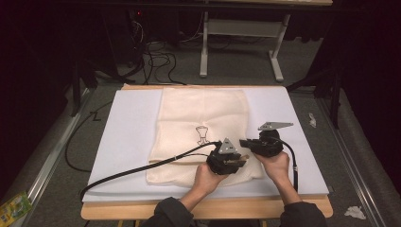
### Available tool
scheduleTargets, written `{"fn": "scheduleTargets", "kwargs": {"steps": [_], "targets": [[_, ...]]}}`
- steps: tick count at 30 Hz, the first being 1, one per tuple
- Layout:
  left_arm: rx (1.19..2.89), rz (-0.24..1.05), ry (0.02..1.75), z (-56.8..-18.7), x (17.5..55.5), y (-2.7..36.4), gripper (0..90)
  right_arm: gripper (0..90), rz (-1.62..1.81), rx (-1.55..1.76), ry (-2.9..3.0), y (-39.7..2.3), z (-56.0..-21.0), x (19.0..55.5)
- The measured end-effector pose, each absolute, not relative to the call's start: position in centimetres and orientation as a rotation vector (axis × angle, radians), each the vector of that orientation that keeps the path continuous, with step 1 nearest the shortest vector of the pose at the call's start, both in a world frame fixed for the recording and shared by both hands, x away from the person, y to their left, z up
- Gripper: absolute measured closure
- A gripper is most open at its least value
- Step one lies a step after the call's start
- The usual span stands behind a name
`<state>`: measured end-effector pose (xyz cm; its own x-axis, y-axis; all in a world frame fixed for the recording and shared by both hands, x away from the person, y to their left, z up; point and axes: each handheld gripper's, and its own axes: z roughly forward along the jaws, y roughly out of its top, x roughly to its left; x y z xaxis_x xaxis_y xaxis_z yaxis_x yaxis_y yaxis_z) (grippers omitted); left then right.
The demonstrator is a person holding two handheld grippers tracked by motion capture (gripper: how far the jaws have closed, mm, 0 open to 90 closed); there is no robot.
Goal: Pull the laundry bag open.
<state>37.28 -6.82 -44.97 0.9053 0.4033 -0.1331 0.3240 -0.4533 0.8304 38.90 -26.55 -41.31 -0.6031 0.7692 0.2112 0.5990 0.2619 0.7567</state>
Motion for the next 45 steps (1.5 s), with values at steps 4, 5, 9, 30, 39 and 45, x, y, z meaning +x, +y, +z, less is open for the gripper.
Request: {"fn": "scheduleTargets", "kwargs": {"steps": [4, 5, 9, 30, 39, 45], "targets": [[2.082, 0.111, 0.516, -44.7, 37.1, -6.7, 66.1, 87.7, 1.255, 1.286, 2.327, -26.6, -41.2, 38.9], [2.08, 0.114, 0.515, -44.7, 37.0, -6.7, 65.9, 87.8, 1.254, 1.287, 2.326, -26.6, -41.2, 38.8], [2.084, 0.115, 0.514, -44.6, 36.9, -6.6, 65.8, 87.7, 1.258, 1.282, 2.327, -26.6, -41.2, 38.8], [2.065, 0.063, 0.542, -45.4, 37.4, -7.0, 64.6, 87.7, 1.257, 1.273, 2.333, -26.4, -41.2, 38.9], [2.053, 0.053, 0.532, -45.3, 37.5, -7.1, 69.2, 87.8, 1.26, 1.278, 2.334, -26.3, -41.2, 38.9], [2.028, 0.009, 0.557, -45.1, 37.4, -7.1, 68.6, 87.7, 1.262, 1.285, 2.329, -26.4, -41.2, 38.8]]}}
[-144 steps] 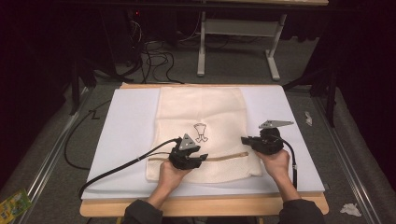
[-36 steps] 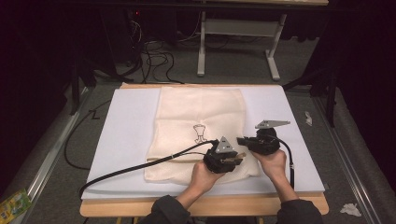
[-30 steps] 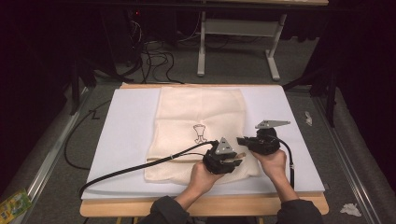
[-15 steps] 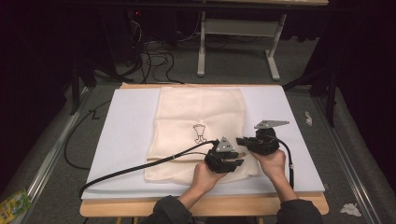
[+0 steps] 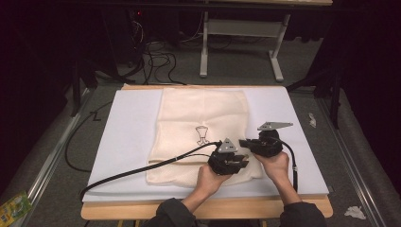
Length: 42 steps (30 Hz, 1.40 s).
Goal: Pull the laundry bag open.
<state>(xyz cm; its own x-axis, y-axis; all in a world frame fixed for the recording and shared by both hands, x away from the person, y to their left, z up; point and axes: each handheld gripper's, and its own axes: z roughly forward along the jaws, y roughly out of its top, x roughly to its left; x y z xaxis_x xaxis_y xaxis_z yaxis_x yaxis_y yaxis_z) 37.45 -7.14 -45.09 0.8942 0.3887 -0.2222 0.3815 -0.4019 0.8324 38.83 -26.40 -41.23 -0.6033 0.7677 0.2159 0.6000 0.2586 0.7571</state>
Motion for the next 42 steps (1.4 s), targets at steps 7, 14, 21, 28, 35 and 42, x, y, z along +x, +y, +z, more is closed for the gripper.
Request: {"fn": "scheduleTargets", "kwargs": {"steps": [7, 14, 21, 28, 35, 42], "targets": [[2.022, -0.014, 0.57, -45.32, 37.62, -7.3, 72.3, 87.7, 1.262, 1.28, 2.333, -26.28, -41.27, 38.84], [2.005, -0.019, 0.588, -45.28, 37.93, -7.35, 76.5, 87.7, 1.263, 1.279, 2.334, -26.4, -41.27, 38.82], [2.004, -0.019, 0.593, -45.35, 38.0, -7.38, 80.9, 87.7, 1.257, 1.282, 2.336, -26.34, -41.29, 38.81], [1.996, -0.035, 0.599, -45.63, 38.06, -7.51, 85.0, 87.7, 1.257, 1.289, 2.339, -26.42, -41.4, 38.8], [2.002, -0.032, 0.591, -45.63, 37.99, -7.46, 86.8, 87.7, 1.263, 1.289, 2.335, -26.67, -41.58, 38.77], [2.011, -0.026, 0.569, -45.34, 37.87, -7.21, 86.9, 87.7, 1.258, 1.291, 2.333, -27.03, -41.58, 38.65]]}}
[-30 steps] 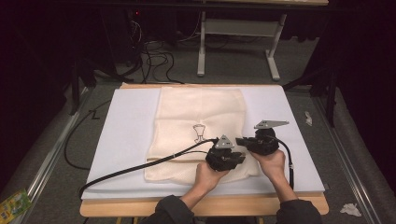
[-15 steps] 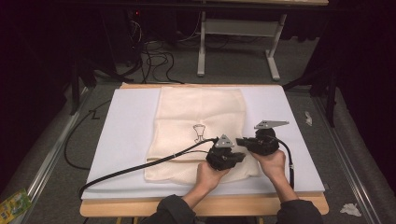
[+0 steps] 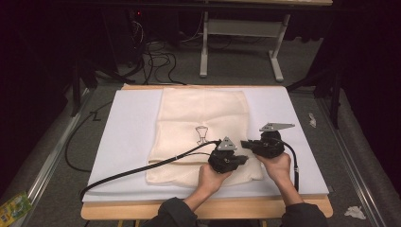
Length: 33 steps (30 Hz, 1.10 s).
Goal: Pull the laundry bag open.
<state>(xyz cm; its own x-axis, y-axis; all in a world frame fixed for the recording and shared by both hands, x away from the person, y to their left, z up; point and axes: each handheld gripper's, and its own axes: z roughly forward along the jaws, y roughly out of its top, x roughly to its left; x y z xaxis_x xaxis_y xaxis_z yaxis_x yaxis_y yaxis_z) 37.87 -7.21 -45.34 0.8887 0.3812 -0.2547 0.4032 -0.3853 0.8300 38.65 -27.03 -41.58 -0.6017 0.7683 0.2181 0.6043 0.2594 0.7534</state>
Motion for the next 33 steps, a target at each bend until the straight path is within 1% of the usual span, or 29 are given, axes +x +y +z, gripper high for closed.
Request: {"fn": "scheduleTargets", "kwargs": {"steps": [17, 33], "targets": [[2.049, -0.011, 0.541, -44.4, 37.8, -6.4, 87.1, 88.0, 1.238, 1.268, 2.333, -27.3, -41.5, 38.3], [2.045, -0.002, 0.571, -43.9, 38.0, -5.4, 87.2, 88.3, 1.226, 1.247, 2.344, -27.5, -41.5, 38.3]]}}
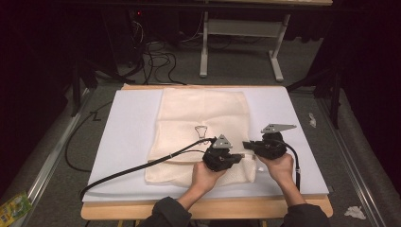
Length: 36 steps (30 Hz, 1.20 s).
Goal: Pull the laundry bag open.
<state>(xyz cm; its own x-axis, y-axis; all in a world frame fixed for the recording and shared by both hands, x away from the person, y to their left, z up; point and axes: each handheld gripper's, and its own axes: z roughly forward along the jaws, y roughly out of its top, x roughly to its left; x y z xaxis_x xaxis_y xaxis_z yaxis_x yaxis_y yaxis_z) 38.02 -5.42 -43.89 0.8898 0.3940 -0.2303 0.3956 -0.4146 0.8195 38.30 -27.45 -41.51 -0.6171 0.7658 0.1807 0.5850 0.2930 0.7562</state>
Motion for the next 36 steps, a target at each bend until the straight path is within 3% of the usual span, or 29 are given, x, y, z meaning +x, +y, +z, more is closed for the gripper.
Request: {"fn": "scheduleTargets", "kwargs": {"steps": [36], "targets": [[2.032, 0.016, 0.593, -43.7, 37.9, -3.5, 87.2, 88.2, 1.222, 1.247, 2.351, -27.7, -41.7, 38.4]]}}
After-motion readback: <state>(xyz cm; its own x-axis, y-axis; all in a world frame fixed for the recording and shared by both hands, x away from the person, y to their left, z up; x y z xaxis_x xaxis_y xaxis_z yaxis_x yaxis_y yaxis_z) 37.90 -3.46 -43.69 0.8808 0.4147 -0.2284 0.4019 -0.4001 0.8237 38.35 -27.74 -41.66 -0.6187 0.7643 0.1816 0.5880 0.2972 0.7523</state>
